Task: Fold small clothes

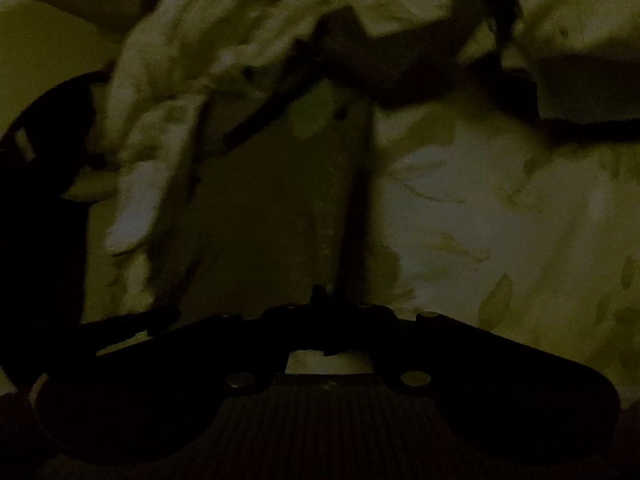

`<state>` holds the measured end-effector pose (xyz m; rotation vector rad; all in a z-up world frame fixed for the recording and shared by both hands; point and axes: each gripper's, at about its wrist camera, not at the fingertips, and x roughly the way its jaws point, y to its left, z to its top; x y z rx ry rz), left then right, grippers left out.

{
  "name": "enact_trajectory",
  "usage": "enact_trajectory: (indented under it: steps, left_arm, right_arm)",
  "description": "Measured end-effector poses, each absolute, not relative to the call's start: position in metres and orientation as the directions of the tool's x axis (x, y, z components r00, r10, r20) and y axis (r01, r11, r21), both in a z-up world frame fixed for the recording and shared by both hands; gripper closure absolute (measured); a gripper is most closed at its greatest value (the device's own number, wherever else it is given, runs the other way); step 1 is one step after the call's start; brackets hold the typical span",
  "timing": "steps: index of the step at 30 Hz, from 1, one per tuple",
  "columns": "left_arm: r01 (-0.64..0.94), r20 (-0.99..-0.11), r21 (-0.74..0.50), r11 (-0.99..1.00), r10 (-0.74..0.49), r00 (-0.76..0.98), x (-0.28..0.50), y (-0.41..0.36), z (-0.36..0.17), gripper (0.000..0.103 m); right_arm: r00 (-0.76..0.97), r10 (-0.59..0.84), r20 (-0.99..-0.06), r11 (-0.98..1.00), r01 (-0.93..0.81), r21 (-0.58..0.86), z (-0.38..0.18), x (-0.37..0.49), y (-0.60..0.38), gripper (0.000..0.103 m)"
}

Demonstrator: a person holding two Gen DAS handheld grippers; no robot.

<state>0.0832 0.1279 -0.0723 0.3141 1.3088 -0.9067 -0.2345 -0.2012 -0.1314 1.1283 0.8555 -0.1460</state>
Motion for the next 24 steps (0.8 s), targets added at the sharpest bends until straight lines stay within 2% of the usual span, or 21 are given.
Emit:
enact_trajectory:
  steps: [6,11,15,17,18,19,21,23,24]
  left_arm:
    - [0.729,-0.932,-0.269,0.629,-0.360,-0.033,0.076,0.162,-0.047,0.045]
    - [0.728,-0.958,-0.239,0.643,-0.279,-0.067,0.058,0.177,-0.076,0.045]
    - [0.733,-0.970,-0.209,0.647,-0.234,-0.069,0.049,0.181,-0.103,0.042]
    - [0.734,-0.976,-0.187,0.653,-0.208,-0.063,0.049,0.178,-0.114,0.037]
    - [0.735,-0.978,-0.178,0.655,-0.199,-0.059,0.049,0.178,-0.118,0.020]
    - [0.737,-0.980,-0.171,0.653,-0.189,-0.060,0.049,0.177,-0.123,0.017]
    - [0.736,-0.985,-0.153,0.660,-0.157,-0.064,0.050,0.177,-0.131,0.001]
    - [0.741,-0.987,-0.145,0.656,-0.146,-0.064,0.048,0.180,-0.133,0.000]
    - [0.744,-0.990,-0.129,0.655,-0.134,-0.054,0.049,0.182,-0.132,0.000]
  right_arm:
    - [0.659,0.390,-0.643,0.489,0.444,0.751,-0.098,-0.252,-0.188,0.099]
    - [0.574,0.438,-0.692,0.487,0.496,0.719,-0.119,-0.260,-0.163,0.099]
    - [0.516,0.443,-0.733,0.514,0.524,0.679,-0.143,-0.256,-0.150,0.099]
    - [0.511,0.432,-0.743,0.512,0.540,0.668,-0.151,-0.254,-0.149,0.099]
    - [0.505,0.431,-0.748,0.514,0.544,0.664,-0.155,-0.252,-0.149,0.099]
    - [0.497,0.428,-0.755,0.520,0.547,0.656,-0.159,-0.249,-0.148,0.095]
    - [0.472,0.408,-0.781,0.540,0.565,0.624,-0.166,-0.247,-0.148,0.093]
    - [0.461,0.399,-0.793,0.544,0.578,0.609,-0.171,-0.245,-0.146,0.090]
    - [0.460,0.393,-0.797,0.538,0.588,0.604,-0.172,-0.246,-0.148,0.085]
